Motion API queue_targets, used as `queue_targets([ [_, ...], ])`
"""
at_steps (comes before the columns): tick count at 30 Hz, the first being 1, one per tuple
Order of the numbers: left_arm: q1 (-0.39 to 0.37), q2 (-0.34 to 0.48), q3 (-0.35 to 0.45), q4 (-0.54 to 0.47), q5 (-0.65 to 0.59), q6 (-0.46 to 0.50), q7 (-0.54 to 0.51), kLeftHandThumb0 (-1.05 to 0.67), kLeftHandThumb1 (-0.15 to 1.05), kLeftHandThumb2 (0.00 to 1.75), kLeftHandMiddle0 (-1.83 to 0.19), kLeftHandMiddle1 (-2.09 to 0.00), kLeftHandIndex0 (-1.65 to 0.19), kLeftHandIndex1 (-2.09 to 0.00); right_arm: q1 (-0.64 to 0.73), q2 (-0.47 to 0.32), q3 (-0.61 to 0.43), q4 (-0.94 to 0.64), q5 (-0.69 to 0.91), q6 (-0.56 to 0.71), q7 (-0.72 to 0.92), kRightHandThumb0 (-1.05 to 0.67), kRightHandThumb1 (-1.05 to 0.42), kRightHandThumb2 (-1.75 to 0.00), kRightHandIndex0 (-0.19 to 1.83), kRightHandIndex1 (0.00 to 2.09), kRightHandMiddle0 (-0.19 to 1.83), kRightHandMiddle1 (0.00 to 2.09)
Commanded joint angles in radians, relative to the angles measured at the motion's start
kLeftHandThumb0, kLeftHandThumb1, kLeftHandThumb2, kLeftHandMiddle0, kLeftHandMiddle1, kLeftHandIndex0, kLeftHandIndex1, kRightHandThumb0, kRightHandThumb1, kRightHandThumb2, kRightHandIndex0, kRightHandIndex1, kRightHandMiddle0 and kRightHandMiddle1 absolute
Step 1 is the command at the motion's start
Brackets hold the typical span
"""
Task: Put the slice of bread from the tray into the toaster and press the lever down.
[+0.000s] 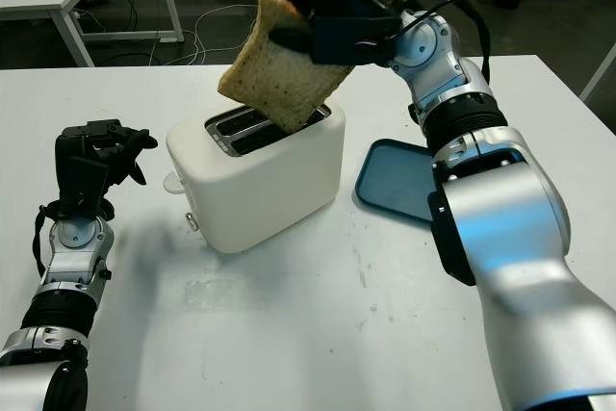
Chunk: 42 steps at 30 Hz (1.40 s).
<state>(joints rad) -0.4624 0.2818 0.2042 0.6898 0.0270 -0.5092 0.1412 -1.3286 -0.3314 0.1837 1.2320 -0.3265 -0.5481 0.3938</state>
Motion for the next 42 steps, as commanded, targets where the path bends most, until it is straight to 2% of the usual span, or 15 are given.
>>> queue_targets([
  [1,0.006,-0.001,-0.004,-0.008,0.01,0.005,0.01,-1.05,0.92,0.16,-1.57,-1.26,-1.57,-0.64,-0.034,0.014,-0.017,-0.004,0.019,-0.026,-0.043,-0.54,-0.92,-0.55,1.11,1.75,0.88,1.75],
  [5,0.007,0.0,-0.004,-0.009,0.013,0.007,0.012,-1.05,0.92,0.16,-1.57,-1.27,-1.57,-0.65,-0.045,0.025,-0.02,0.002,0.005,-0.029,-0.109,-0.58,-0.92,-0.56,1.16,1.75,0.93,1.75],
  [14,0.006,-0.003,-0.001,-0.007,0.012,0.006,0.007,-1.05,0.92,0.14,-1.57,-1.26,-1.57,-0.63,-0.044,0.038,-0.038,0.016,0.01,-0.029,-0.171,-0.53,-0.92,-0.54,1.16,1.75,0.92,1.75],
  [24,0.011,-0.007,0.006,-0.008,-0.002,0.003,-0.004,-1.05,0.92,0.14,-1.57,-1.26,-1.57,-0.63,-0.015,0.038,-0.046,0.031,0.024,-0.042,-0.128,-0.57,-0.92,-0.51,1.14,1.75,0.91,1.75],
  [30,0.012,-0.009,0.004,-0.013,0.01,0.008,0.007,-1.05,0.92,0.15,-1.57,-1.26,-1.57,-0.64,-0.003,0.033,-0.049,0.027,0.014,-0.035,-0.125,-0.51,-0.92,-0.51,1.12,1.75,0.91,1.75],
  [42,0.013,-0.006,0.005,-0.007,0.013,0.004,0.006,-1.05,0.92,0.16,-1.57,-1.27,-1.57,-0.64,0.011,0.032,-0.054,0.02,0.013,-0.032,-0.093,-0.53,-0.92,-0.53,1.14,1.75,0.92,1.75],
])
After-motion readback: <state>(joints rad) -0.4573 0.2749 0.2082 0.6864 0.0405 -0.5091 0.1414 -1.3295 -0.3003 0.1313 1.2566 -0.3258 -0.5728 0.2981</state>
